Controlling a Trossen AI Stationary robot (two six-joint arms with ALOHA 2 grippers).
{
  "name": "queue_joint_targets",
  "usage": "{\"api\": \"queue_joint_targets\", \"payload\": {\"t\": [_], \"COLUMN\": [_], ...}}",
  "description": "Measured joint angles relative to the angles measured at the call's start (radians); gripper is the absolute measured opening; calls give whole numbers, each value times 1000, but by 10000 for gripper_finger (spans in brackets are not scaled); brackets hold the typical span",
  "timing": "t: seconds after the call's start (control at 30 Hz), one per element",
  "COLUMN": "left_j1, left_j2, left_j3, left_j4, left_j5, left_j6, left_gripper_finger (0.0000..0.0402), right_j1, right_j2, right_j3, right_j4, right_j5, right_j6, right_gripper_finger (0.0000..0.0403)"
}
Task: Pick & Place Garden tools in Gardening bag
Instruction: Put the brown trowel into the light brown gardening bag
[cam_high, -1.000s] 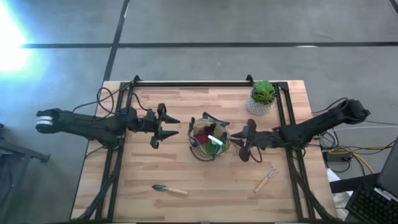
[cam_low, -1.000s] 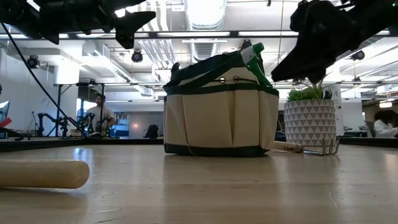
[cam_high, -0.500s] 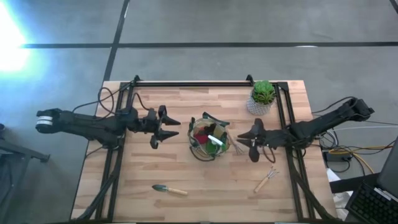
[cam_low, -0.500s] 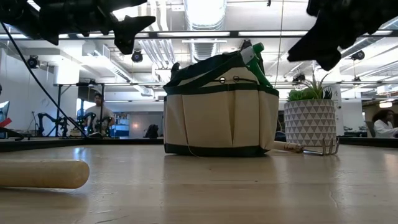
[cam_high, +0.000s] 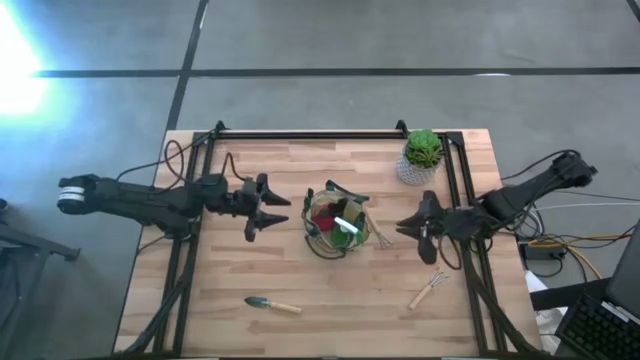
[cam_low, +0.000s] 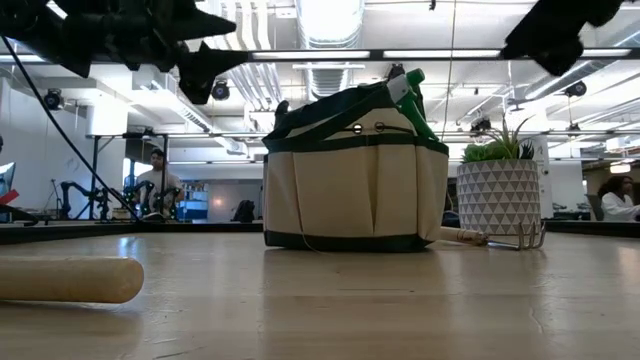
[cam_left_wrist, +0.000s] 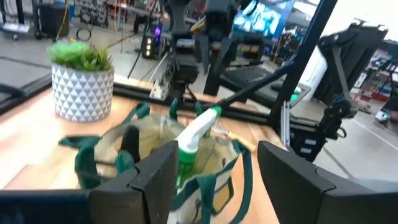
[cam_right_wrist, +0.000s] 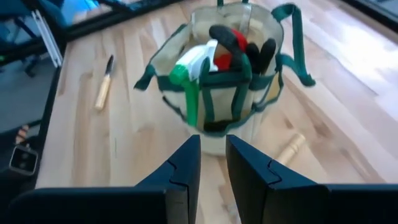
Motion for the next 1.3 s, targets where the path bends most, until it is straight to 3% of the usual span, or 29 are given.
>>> {"api": "queue_joint_targets", "payload": {"t": [0.3,0.4,0.53,0.67,0.9,1.1,1.3], "left_j1": [-26,-73,-183,-353,-599,-670,-677], "left_j2": [0,0,0,27,164,313,434], "left_j3": [0,3,46,127,279,416,551], "left_j4": [-69,-87,-229,-388,-466,-524,-706], "left_j5": [46,60,55,-86,-332,-367,-369], "left_j6": [0,0,-6,5,53,3,-83], "left_gripper_finger": [223,223,223,223,223,223,223], "right_j1": [71,75,75,75,74,74,74], "right_j2": [129,164,191,205,204,198,199], "right_j3": [152,168,171,165,163,163,163], "right_j4": [-265,-346,-465,-554,-574,-573,-573], "right_j5": [6,7,8,16,80,122,151], "right_j6": [135,188,285,367,385,381,374], "right_gripper_finger": [68,67,69,69,61,60,64]}}
